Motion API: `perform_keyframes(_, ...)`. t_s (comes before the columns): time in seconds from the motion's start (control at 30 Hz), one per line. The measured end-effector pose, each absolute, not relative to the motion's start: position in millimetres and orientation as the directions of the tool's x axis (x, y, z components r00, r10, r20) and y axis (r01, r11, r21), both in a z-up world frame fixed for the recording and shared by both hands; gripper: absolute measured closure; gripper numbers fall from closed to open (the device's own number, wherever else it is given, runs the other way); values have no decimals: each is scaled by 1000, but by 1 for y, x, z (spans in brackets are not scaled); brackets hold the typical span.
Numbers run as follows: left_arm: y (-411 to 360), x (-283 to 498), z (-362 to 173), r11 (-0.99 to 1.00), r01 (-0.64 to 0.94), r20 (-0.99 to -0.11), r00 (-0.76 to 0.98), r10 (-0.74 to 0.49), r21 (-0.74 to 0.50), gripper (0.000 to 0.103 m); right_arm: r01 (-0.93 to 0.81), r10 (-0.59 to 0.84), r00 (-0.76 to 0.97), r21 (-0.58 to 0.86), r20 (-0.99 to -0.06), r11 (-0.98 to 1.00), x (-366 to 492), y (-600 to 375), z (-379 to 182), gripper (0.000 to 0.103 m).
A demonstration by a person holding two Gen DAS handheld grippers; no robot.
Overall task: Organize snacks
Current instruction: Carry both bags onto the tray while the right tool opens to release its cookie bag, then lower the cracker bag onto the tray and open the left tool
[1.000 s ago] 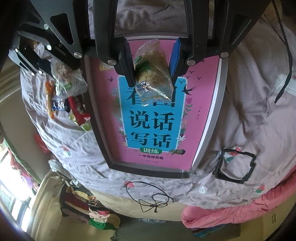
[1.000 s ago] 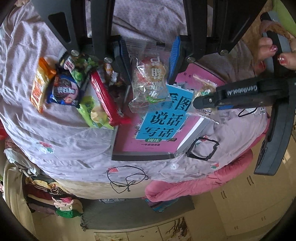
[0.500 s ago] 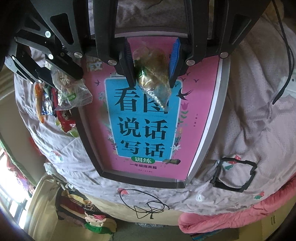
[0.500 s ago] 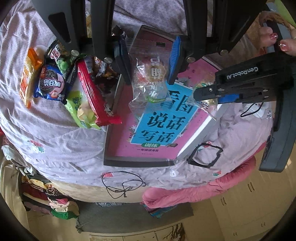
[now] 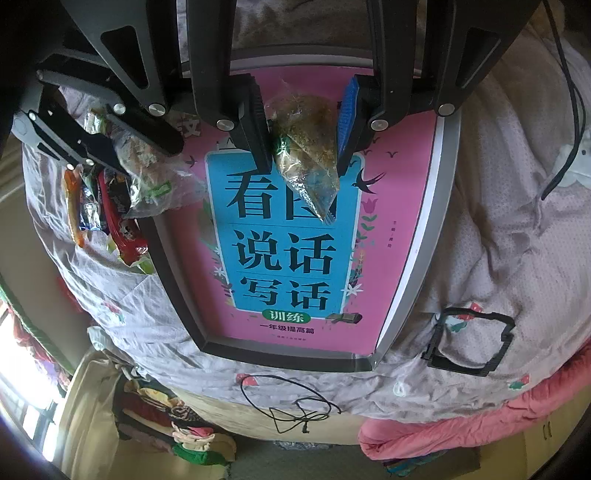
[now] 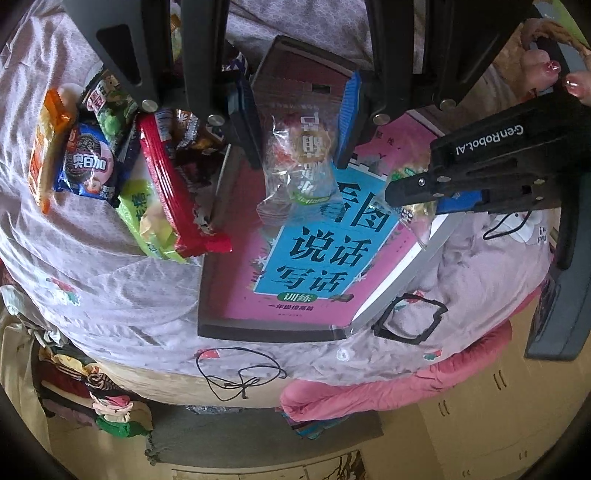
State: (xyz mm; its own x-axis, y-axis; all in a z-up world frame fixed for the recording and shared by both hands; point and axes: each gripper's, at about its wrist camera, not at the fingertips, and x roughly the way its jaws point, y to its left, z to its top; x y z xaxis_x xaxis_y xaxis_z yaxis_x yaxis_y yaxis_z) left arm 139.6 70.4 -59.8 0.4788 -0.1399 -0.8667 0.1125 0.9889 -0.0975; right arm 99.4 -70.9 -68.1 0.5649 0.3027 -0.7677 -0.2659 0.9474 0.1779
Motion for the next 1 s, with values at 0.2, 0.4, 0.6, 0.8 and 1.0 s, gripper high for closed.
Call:
perform_keyframes(0.2,71,139,-60,989,113,-867,479,-140,-97,69,-269,297,568,169,-767,948,98,-69,-68,64)
perform_keyframes(0.4,71,140,-60,989,110,-867,478,-138,-97,67,-268,300,570,172,-765,948,97,-70,-68,62)
perform_keyframes(0.6,72,141,-60,990,101,-869,475,-136,-100,67,-268,299,574,170,-762,948,95,-70,-68,56)
perform_keyframes(0.8,74,140,-57,990,96,-866,480,-137,-103,67,-268,292,588,160,-754,950,91,-71,-65,52)
perform_keyframes(1.0,78,139,-50,990,89,-858,495,-140,-111,58,-268,289,597,154,-748,951,89,-72,-62,50)
